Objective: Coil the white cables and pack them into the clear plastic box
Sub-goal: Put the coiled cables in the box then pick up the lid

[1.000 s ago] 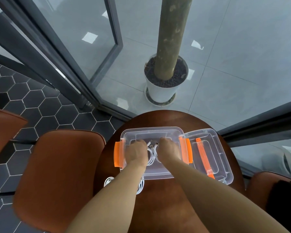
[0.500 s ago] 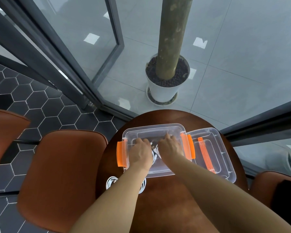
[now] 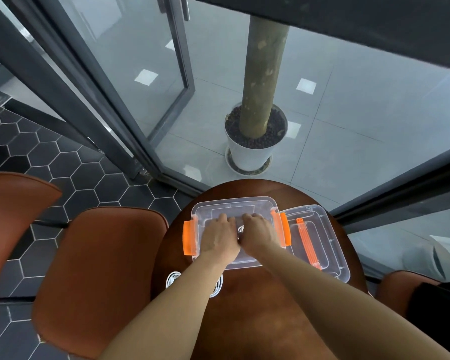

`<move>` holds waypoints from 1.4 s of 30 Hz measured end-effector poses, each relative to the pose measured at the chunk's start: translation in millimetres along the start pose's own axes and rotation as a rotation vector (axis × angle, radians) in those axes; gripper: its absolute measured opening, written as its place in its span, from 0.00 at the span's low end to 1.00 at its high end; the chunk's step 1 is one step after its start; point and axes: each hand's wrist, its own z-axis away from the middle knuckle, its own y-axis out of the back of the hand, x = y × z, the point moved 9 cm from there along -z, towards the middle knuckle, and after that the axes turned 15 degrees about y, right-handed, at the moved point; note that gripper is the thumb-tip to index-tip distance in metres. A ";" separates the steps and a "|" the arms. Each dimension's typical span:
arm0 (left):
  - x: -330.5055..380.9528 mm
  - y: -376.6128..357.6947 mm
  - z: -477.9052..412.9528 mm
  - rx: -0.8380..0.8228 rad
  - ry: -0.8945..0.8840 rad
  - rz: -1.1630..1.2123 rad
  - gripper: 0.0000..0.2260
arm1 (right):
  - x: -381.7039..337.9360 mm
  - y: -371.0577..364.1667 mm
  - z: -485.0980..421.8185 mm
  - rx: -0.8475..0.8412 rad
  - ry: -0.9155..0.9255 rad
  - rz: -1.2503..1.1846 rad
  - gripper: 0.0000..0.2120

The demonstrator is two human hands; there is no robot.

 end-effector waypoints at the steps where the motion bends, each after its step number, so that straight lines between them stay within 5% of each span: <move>1: -0.9 4.8 4.0 0.010 -0.007 -0.004 0.16 | -1.1 4.6 2.0 0.009 0.001 -0.003 0.12; 21: -38.4 71.2 97.1 0.218 0.018 -0.184 0.20 | -25.3 69.5 84.8 0.050 0.174 0.191 0.15; 30: -94.1 53.0 145.1 0.204 0.154 -0.074 0.17 | -75.0 26.8 113.4 0.088 0.326 0.065 0.13; 36: -151.5 6.2 157.6 0.077 0.280 -0.033 0.14 | -92.2 -34.8 119.1 -0.016 0.245 -0.006 0.09; 42: -190.0 -40.3 144.6 -0.076 0.385 0.143 0.11 | -56.8 -90.6 112.4 -0.111 -0.140 -0.256 0.08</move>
